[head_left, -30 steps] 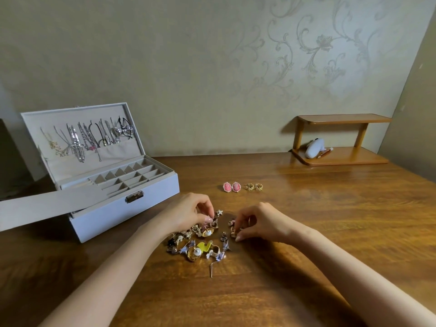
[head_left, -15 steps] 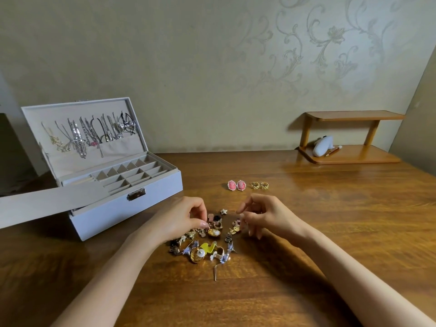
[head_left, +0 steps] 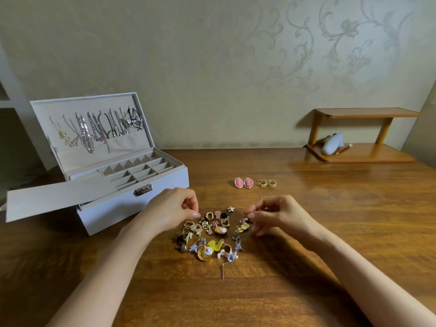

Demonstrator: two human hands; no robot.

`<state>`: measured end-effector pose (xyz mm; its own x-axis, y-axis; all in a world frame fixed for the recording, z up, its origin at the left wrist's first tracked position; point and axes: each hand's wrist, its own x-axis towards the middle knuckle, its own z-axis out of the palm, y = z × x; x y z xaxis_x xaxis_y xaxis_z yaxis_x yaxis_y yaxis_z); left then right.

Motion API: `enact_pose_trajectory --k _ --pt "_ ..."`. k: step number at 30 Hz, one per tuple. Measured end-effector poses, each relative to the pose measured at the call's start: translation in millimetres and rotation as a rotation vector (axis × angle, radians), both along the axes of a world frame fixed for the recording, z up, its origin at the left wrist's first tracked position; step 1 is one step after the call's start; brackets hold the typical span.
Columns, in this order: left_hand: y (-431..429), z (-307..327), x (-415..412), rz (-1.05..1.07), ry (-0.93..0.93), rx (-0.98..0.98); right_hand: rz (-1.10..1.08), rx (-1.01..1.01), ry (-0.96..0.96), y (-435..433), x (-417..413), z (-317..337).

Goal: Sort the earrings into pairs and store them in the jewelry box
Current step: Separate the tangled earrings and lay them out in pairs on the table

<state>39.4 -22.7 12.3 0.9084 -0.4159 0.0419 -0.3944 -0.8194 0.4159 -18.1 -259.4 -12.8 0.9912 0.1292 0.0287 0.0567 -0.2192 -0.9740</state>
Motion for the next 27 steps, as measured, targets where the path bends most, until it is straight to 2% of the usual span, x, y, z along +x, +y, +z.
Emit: enact_pose_trajectory --k 6,12,19,27 --pt "-1.1 -5.8 1.7 0.061 -0.051 0.014 -0.031 -0.023 -0.015 2.7 -1.3 -0.4" --pt "-2.6 -9.3 0.1 -0.019 0.055 0.118 -0.036 0.012 -0.012 -0.2 -1.0 -1.9" --pt "-4.8 -8.9 -0.4 -0.056 0.044 0.199 -0.038 0.010 -0.005 0.7 -1.0 -0.4" --pt "-4.7 -11.1 1.8 -0.073 -0.006 0.129 -0.115 -0.022 -0.062 2.6 0.1 0.9"
